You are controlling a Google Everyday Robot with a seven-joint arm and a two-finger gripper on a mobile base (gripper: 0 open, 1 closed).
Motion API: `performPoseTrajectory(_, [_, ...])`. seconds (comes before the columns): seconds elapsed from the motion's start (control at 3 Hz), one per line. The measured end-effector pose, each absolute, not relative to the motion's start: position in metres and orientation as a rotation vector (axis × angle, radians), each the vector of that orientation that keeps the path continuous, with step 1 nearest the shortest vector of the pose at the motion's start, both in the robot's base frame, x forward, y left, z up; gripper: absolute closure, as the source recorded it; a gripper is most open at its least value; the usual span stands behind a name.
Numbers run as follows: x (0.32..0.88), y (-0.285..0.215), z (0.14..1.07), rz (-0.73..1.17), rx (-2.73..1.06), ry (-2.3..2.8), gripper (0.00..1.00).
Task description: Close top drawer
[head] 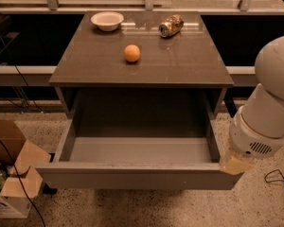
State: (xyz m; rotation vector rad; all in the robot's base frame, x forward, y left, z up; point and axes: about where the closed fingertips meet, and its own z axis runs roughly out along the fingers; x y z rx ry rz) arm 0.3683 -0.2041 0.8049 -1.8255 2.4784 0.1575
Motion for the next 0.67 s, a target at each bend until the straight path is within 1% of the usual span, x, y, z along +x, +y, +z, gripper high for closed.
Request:
performPoseTrajectory(0.33, [0.369,-0.203,0.793,0.13,-1.827,2.505,1.0])
performPoseTrajectory(0.67, [0.366,-0.199,0.755,0.102,-1.813,2.544,1.0])
